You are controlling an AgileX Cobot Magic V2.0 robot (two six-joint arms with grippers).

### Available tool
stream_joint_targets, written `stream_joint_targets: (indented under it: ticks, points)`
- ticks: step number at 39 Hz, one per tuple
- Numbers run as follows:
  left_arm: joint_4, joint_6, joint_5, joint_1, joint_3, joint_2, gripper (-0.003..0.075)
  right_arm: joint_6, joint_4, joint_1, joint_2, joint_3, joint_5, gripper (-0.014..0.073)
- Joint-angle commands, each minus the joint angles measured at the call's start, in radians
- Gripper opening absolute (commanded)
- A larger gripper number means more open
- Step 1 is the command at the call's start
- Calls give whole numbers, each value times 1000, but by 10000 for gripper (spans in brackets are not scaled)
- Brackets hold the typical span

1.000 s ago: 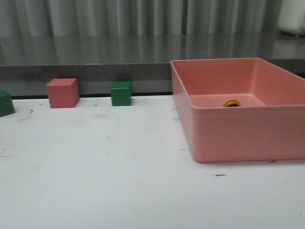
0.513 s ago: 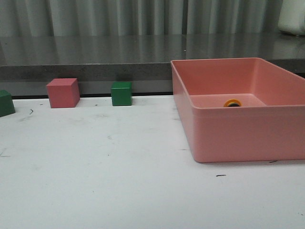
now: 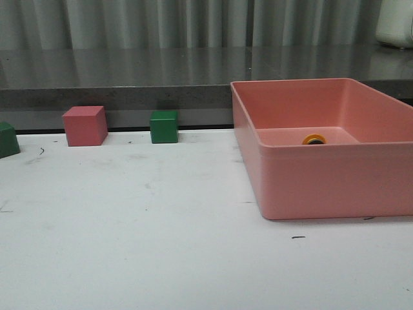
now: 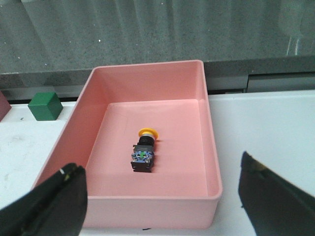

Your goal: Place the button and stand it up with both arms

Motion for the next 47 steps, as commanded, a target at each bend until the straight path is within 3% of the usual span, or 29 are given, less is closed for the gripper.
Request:
stream_joint_targets:
  ticks: [1, 13, 25, 36, 47]
  points:
    - [-6, -4, -83, 0, -40, 13, 680, -6, 8, -7, 122, -78, -89, 643]
    - [-6, -4, -83, 0, -40, 13, 680, -6, 8, 14, 548, -338, -50, 643]
    - [-6, -4, -83, 0, -40, 13, 680, -6, 8, 150, 899, -634, 114, 643]
    - [-6, -4, -83, 0, -40, 13, 680, 145, -2, 101, 1147, -868, 292, 643]
    - [-6, -4, -83, 0, -40, 13, 680, 183, -23, 89, 1345, -1051, 393, 642]
